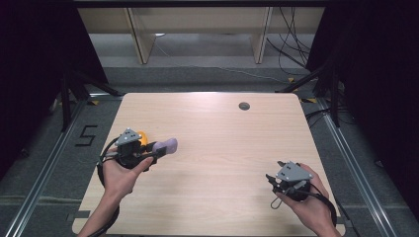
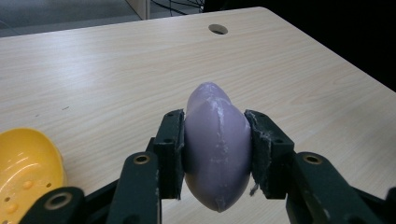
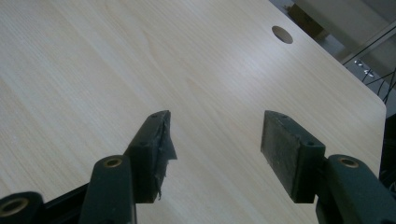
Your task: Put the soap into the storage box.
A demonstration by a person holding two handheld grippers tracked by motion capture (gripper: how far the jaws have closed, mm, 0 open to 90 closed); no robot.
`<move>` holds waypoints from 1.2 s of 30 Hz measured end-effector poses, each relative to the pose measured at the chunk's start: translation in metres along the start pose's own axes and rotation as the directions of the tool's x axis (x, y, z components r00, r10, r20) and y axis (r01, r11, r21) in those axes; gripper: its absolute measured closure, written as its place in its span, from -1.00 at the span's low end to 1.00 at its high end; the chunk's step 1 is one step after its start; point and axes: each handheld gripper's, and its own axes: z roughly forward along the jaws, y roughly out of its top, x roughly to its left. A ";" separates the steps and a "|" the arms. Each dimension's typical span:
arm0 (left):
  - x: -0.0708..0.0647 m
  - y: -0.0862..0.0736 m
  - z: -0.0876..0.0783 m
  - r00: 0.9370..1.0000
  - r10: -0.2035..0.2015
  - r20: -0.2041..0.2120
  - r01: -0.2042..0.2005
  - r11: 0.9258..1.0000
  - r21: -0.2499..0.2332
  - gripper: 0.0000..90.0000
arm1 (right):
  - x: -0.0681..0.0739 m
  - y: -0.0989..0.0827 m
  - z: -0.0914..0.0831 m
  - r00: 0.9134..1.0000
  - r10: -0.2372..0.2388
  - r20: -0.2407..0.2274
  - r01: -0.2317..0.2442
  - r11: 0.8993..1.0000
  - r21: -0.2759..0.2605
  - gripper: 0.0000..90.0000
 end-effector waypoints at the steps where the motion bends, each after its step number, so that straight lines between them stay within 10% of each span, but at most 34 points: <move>1: 0.001 0.000 0.000 1.000 -0.008 -0.001 0.008 1.000 -0.006 0.31 | -0.001 0.000 0.000 1.000 -0.005 -0.002 0.005 1.000 -0.002 -0.04; 36: 0.033 0.001 -0.021 0.987 -0.060 -0.146 0.051 0.996 -0.069 0.31 | -0.003 0.000 0.001 1.000 0.009 -0.002 -0.009 1.000 -0.011 -0.02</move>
